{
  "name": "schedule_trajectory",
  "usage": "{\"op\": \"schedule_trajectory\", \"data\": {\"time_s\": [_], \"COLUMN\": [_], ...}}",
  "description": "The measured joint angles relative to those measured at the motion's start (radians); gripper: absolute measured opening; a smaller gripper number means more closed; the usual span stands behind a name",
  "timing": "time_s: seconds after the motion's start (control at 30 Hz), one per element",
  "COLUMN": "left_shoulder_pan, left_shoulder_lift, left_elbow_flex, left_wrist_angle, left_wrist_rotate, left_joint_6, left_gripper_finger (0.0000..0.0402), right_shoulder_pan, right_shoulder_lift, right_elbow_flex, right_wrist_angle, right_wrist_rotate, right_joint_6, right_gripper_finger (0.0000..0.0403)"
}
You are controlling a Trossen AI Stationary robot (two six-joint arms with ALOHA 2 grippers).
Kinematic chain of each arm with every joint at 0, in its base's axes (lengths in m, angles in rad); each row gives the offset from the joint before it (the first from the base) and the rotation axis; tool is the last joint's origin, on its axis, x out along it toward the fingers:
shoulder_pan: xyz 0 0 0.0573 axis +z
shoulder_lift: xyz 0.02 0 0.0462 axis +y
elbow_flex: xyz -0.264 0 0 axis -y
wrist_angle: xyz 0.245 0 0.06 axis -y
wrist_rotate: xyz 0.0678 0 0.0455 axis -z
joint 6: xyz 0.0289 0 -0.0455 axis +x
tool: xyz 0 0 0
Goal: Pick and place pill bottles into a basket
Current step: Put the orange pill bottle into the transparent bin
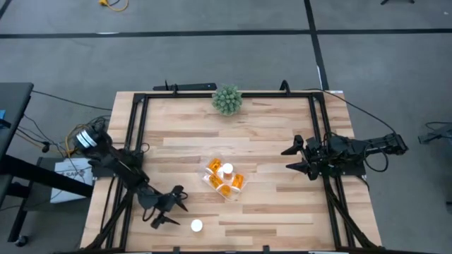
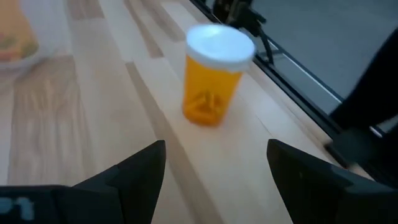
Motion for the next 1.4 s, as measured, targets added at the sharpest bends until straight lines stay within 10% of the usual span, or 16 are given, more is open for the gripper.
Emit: {"op": "schedule_trajectory", "data": {"time_s": [0.93, 1.4], "left_shoulder_pan": [0.059, 0.119], "left_shoulder_lift": [0.295, 0.294], "left_elbow_flex": [0.367, 0.375], "left_wrist_angle": [-0.041, -0.060], "left_wrist_rotate": [-0.137, -0.170], "left_joint_6": [-0.009, -0.069], "left_gripper_finger": [0.0268, 0.0156], "right_shoulder_pan": [0.000, 0.000], "right_shoulder_lift": [0.000, 0.000], "right_elbow_flex": [0.000, 0.000], "right_wrist_angle": [0.000, 0.000], "right_wrist_rotate": [0.000, 0.000], "right_joint_6": [0.000, 0.000], "right_gripper_finger": [0.0286, 0.0286]}}
